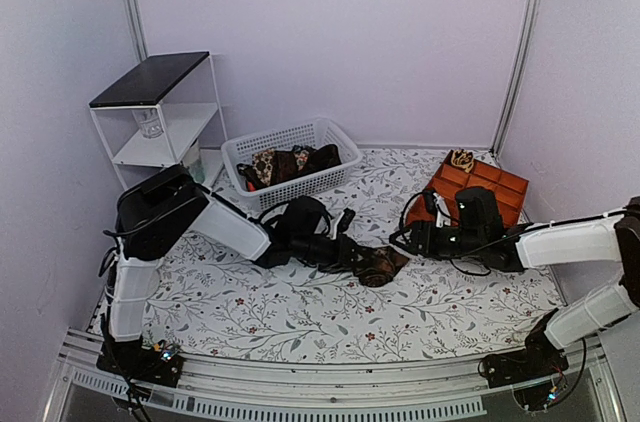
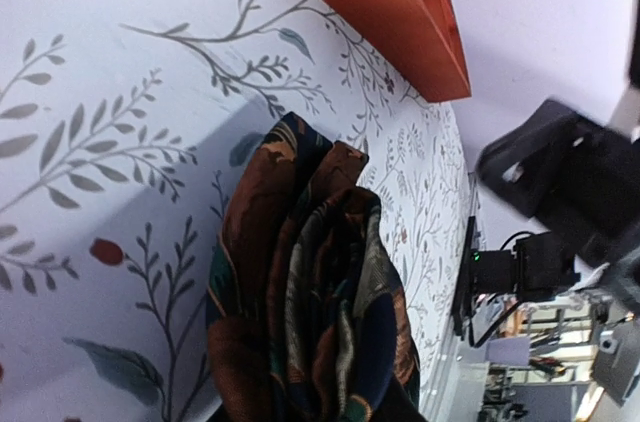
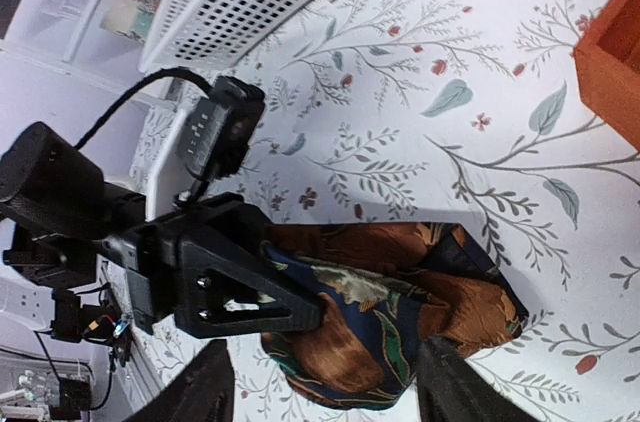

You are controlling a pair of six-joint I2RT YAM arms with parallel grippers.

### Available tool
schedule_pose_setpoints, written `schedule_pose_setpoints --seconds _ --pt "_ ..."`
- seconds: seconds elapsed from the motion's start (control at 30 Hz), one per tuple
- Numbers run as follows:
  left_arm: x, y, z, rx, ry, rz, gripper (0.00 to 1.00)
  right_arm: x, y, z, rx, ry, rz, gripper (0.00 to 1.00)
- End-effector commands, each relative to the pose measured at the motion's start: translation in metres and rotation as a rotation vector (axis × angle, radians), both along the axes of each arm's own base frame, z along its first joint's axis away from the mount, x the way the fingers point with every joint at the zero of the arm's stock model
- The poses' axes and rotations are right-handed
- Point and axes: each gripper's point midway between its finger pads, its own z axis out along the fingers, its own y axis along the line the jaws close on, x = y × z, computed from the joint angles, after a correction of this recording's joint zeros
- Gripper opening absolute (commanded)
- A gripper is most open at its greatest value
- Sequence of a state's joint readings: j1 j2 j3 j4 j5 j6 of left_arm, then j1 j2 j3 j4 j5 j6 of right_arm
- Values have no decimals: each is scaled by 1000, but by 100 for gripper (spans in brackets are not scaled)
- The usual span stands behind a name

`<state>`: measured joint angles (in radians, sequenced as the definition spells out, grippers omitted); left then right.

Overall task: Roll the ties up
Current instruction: Adjust the tie at the center of the board.

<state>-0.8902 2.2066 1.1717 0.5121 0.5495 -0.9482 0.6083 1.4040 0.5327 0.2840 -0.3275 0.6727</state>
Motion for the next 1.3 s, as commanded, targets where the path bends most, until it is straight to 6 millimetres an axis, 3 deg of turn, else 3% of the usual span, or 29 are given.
schedule_pose_setpoints --seconds 0.0,0.1,0.17,0.33,0.47,0.7,0.93,1.27 --pt "-18 -2 13 4 -185 -74 20 -19 -4 13 -18 -25 72 68" --pt "-26 -1 16 -29 -221 -86 20 -37 -9 2 -11 34 86 69" --pt "-31 1 20 -58 -219 -82 21 -46 -18 -13 -39 114 46 64" --pt "-40 5 21 -68 -220 -78 26 -69 -5 -17 63 168 30 54" --pt "-44 4 22 -71 -215 -76 27 -68 13 -24 100 184 4 52" --pt "-50 2 27 -73 -223 -76 30 -65 31 -53 68 203 -2 52" --pt "-70 6 47 -201 -159 -89 46 -76 38 -72 23 178 54 44" --pt "-91 20 46 -261 -124 -104 66 -94 46 -87 -41 126 110 37"
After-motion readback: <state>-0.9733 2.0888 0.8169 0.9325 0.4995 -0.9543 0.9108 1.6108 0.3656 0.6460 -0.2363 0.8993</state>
